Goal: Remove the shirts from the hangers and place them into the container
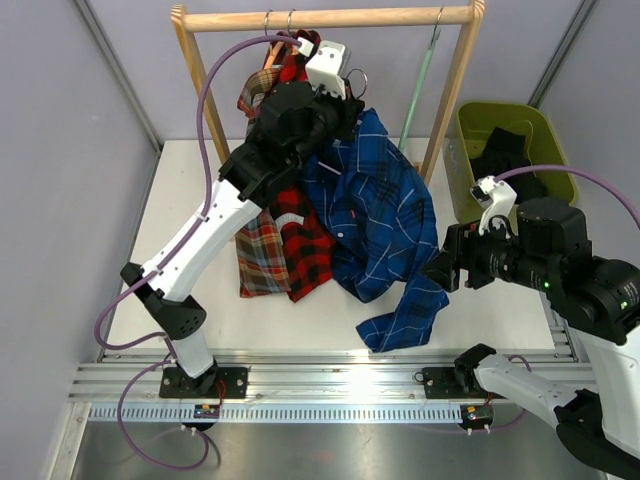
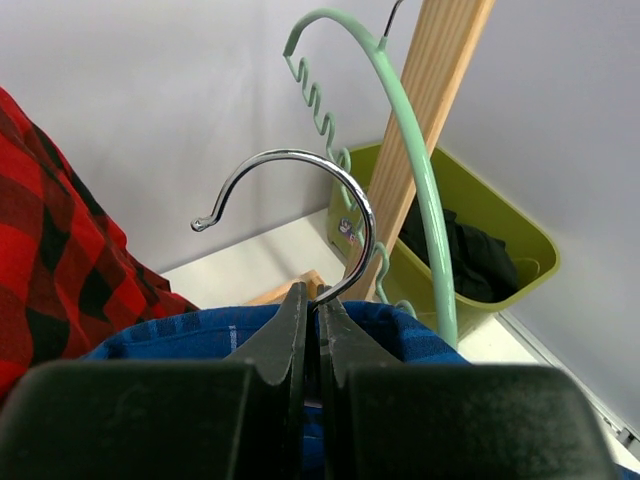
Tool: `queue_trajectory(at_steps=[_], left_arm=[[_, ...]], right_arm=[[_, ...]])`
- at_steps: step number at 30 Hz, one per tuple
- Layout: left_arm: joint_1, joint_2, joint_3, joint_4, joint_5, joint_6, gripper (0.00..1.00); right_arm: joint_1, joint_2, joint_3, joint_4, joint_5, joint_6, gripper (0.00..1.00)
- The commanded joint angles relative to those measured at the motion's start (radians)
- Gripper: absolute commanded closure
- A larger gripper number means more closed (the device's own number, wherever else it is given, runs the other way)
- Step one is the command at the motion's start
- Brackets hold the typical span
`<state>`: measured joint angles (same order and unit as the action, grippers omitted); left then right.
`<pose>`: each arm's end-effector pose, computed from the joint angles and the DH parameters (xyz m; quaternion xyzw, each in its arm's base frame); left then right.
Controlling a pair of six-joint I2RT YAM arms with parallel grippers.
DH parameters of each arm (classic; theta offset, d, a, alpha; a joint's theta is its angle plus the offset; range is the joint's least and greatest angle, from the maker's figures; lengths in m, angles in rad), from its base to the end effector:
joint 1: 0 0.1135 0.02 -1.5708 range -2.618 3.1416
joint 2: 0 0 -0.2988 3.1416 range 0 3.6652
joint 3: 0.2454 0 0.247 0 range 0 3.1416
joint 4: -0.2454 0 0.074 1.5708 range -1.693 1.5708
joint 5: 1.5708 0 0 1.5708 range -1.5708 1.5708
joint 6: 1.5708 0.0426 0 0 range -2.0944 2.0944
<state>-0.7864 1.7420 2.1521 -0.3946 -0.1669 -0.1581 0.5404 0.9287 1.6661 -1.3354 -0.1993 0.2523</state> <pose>0.2754 -0.2659 0.5603 0.1596 0.6833 -0.2709 0.6590 0.0589 0.0452 0.4931 -0.1723 0.8639 0.2607 0.3951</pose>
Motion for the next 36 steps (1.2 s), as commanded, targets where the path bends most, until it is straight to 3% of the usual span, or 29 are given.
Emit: queue_trajectory(at_steps=[1,9,11,12,13,16,21,27,30,36], left_arm=[[-0.004,-0.068,-0.009,0.089,0.029,-0.021,1.0],[-0.008,-0.091,-0.026,0.086,0.04,-0.031,1.0],[-0.01,-0.099,-0.035,0.085,0.04,-0.032,1.0],[-0.011,-0.102,-0.037,0.086,0.04,-0.029,1.0],[-0.011,-0.105,-0.037,0.086,0.037,-0.026,1.0],[-0.01,-0.105,-0.037,0.088,0.029,-0.015,1.0],[-0.008,-0.093,-0.009,0.088,-0.005,0.031,1.0],[0.032,-0.064,0.071,0.069,-0.08,0.09,1.0],[0.059,-0.071,0.089,0.077,-0.117,0.118,1.0],[0.139,-0.125,0.055,0.102,-0.175,0.112,1.0]], right_arm=[[-0.002,0.018,0.023,0.039,0.017,-0.041,0.25],[-0.002,0.038,-0.043,0.139,0.018,-0.094,0.3],[-0.002,0.042,-0.063,0.154,0.018,-0.1,0.35],[-0.003,0.044,-0.068,0.162,0.015,-0.102,0.39],[-0.002,0.045,-0.071,0.165,0.014,-0.097,0.52],[-0.002,0.039,-0.071,0.154,0.015,-0.094,0.78],[-0.002,-0.002,-0.031,0.085,0.034,-0.076,1.0],[-0.002,-0.062,0.05,-0.033,0.138,-0.039,1.0],[-0.002,-0.083,0.107,-0.083,0.268,-0.004,1.0],[-0.002,-0.079,0.227,-0.259,0.776,0.185,1.0]])
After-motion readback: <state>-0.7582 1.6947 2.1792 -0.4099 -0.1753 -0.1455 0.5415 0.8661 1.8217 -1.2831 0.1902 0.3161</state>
